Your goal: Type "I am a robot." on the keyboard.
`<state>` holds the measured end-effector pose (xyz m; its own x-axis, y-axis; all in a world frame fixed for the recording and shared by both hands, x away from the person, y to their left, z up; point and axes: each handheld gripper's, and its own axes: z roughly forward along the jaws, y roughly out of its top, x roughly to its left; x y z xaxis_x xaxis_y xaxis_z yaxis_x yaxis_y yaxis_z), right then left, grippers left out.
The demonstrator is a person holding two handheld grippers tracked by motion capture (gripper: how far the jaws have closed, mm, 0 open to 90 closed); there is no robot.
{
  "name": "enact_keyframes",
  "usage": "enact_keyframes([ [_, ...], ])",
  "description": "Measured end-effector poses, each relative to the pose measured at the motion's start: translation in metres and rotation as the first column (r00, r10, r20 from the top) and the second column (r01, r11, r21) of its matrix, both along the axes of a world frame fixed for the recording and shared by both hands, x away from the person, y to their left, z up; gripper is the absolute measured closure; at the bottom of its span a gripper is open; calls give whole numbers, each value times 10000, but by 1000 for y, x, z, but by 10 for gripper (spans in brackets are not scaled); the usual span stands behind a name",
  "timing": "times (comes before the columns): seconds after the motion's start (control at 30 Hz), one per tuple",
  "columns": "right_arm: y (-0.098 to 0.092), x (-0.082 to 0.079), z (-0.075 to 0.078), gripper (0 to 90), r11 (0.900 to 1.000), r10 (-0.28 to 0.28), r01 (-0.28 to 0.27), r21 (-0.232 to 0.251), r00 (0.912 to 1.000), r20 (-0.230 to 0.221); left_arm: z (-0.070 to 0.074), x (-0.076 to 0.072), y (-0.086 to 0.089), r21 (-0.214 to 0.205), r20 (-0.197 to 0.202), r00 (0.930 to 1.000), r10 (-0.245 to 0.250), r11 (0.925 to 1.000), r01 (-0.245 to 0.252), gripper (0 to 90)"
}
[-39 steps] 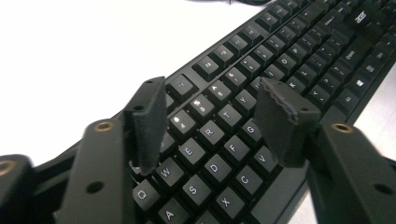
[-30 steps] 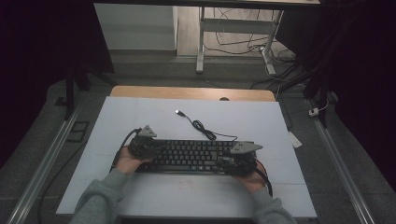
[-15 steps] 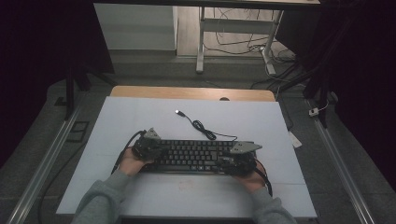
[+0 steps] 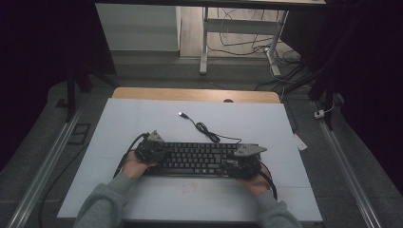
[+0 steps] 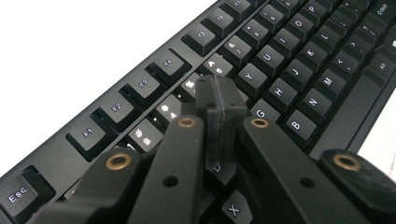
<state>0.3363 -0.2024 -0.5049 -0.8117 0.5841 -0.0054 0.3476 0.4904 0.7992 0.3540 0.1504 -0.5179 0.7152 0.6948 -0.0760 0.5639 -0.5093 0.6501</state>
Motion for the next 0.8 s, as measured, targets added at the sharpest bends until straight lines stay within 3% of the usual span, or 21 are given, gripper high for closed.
enact_keyframes([
  [0.2,0,1,0,463,10000,-30,30,3,10000,-47,1,-1,0,-39,178,9998,21,10000,-20,891],
  [0.37,-1,0,1,463,10000,-21,21,16,10000,23,14,-8,7,-587,715,9973,165,9982,-123,891],
  [0.53,-2,1,1,463,10000,-51,51,-33,10000,33,23,-15,18,-1135,790,9965,279,9934,-188,887],
  [0.73,-2,0,1,463,10000,-18,18,-16,10000,28,32,-24,31,-1973,746,9963,417,9800,-262,706],
  [0.8,-2,0,2,463,10000,-10,10,-5,10000,42,34,-27,34,-2080,705,9965,455,9777,-299,626],
])
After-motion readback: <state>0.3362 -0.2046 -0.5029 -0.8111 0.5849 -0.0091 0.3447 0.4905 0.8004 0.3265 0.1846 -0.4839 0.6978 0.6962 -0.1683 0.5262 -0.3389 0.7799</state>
